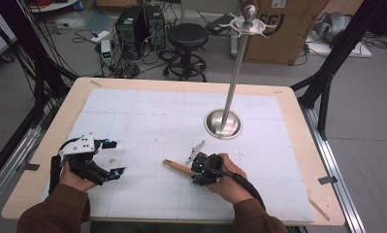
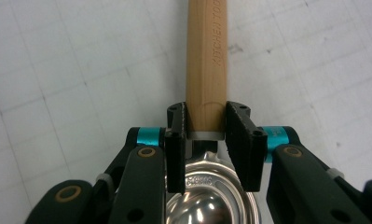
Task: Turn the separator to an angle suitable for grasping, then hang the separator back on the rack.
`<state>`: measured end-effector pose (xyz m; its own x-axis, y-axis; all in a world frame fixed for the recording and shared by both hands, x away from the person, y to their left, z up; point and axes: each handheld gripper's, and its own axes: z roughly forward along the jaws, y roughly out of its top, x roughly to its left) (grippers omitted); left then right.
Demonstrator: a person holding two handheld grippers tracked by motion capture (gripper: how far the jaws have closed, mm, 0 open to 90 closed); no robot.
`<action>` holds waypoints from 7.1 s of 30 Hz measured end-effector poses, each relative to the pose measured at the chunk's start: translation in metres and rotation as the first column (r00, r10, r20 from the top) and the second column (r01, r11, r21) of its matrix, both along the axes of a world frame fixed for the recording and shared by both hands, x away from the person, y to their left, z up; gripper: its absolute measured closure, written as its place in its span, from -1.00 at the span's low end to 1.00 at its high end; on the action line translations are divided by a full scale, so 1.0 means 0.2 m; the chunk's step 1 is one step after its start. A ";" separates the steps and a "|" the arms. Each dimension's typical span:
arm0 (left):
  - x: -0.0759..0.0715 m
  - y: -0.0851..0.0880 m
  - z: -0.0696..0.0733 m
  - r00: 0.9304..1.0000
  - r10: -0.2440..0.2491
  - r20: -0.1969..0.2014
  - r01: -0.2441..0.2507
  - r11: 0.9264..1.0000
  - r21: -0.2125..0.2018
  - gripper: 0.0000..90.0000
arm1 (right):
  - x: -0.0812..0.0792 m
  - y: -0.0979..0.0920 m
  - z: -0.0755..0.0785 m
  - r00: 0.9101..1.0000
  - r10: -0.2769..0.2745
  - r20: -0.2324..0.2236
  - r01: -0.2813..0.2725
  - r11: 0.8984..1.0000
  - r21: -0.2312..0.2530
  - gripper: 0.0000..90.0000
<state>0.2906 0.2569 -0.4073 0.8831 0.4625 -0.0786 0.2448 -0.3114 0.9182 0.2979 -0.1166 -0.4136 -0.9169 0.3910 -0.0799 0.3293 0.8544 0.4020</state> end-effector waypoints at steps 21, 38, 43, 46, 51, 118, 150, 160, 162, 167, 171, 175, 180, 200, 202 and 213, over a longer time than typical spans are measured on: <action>0.00 0.00 0.00 1.000 0.000 -0.003 0.000 1.000 0.001 -0.96 | 0.01 -0.03 0.02 0.997 -0.067 -0.042 0.069 0.996 0.049 0.34; 0.00 0.00 0.00 1.000 -0.001 -0.002 0.001 1.000 -0.002 -0.96 | 0.00 -0.12 -0.01 0.996 -0.056 -0.063 0.056 0.998 0.000 0.51; 0.00 0.00 0.00 1.000 -0.002 -0.002 0.002 1.000 -0.001 -0.96 | 0.00 -0.24 -0.01 0.994 -0.072 -0.082 0.073 0.997 0.014 0.51; 0.00 0.00 0.00 1.000 -0.002 -0.003 0.002 1.000 -0.002 -0.96 | 0.01 -0.31 -0.01 0.992 -0.096 -0.078 0.097 0.995 0.007 0.51; 0.00 0.00 0.00 1.000 -0.005 -0.004 0.004 1.000 -0.002 -0.96 | 0.03 -0.39 0.00 0.987 -0.144 -0.076 0.144 0.990 -0.010 0.50; 0.03 -0.01 -0.01 1.000 -0.017 -0.008 0.017 1.000 -0.025 -0.96 | -0.08 -0.58 0.20 0.968 -0.248 0.036 0.222 0.915 0.338 -0.26; 0.01 -0.04 -0.01 1.000 -0.029 0.002 0.029 1.000 0.003 -0.96 | -0.05 -0.49 0.03 0.973 -0.231 -0.014 0.231 0.966 0.117 -0.05; 0.01 -0.05 -0.01 1.000 -0.032 0.001 0.032 0.999 0.008 -0.96 | -0.02 -0.47 -0.01 0.973 -0.230 -0.027 0.232 0.969 0.081 0.05; 0.01 -0.05 -0.01 0.999 -0.032 0.001 0.032 0.999 0.009 -0.96 | -0.02 -0.46 -0.01 0.971 -0.236 -0.029 0.238 0.969 0.070 0.10; 0.01 -0.04 -0.01 0.999 -0.034 0.001 0.034 0.999 0.006 -0.96 | -0.02 -0.46 -0.02 0.970 -0.240 -0.039 0.242 0.969 0.054 0.19; 0.01 -0.05 -0.01 0.999 -0.036 -0.001 0.036 0.999 0.010 -0.96 | -0.02 -0.45 -0.02 0.970 -0.240 -0.044 0.242 0.969 0.042 0.27; 0.01 -0.05 -0.01 0.999 -0.035 -0.001 0.035 0.999 0.007 -0.96 | -0.01 -0.45 -0.02 0.971 -0.233 -0.048 0.235 0.971 0.035 0.31; 0.01 -0.05 -0.01 0.999 -0.034 -0.001 0.034 0.999 0.011 -0.96 | -0.01 -0.45 -0.02 0.969 -0.240 -0.061 0.242 0.970 0.031 0.34; 0.01 -0.07 -0.01 0.999 -0.036 -0.004 0.036 0.999 0.024 -0.96 | -0.01 -0.42 -0.02 0.962 -0.260 -0.088 0.261 0.965 0.007 0.52; 0.01 -0.06 -0.01 0.999 -0.038 0.000 0.038 0.999 0.024 -0.96 | -0.01 -0.42 -0.02 0.962 -0.259 -0.086 0.260 0.966 0.007 0.53; 0.01 -0.06 -0.01 0.999 -0.033 -0.002 0.033 0.999 0.019 -0.96 | 0.00 -0.46 0.01 0.961 -0.262 -0.087 0.267 0.962 0.053 0.53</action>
<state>0.2934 0.2452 -0.4093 0.8979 0.4344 -0.0712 0.2353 -0.3370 0.9116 0.2975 -0.2079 -0.4117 -0.7824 0.6224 0.0212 0.5729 0.7059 0.4166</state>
